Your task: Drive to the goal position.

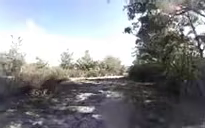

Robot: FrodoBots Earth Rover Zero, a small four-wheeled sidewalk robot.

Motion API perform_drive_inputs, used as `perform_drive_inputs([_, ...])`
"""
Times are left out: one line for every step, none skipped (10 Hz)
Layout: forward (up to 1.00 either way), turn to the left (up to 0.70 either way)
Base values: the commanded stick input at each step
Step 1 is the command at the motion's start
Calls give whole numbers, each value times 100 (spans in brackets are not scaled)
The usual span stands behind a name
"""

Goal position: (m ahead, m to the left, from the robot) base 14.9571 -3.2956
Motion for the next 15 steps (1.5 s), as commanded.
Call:
perform_drive_inputs([85, 0])
perform_drive_inputs([85, 0])
perform_drive_inputs([85, 0])
perform_drive_inputs([85, 0])
perform_drive_inputs([85, 0])
perform_drive_inputs([85, 0])
perform_drive_inputs([85, 0])
perform_drive_inputs([85, 0])
perform_drive_inputs([85, 0])
perform_drive_inputs([85, 0])
perform_drive_inputs([85, 0])
perform_drive_inputs([85, 0])
perform_drive_inputs([85, 0])
perform_drive_inputs([85, 0])
perform_drive_inputs([85, 0])
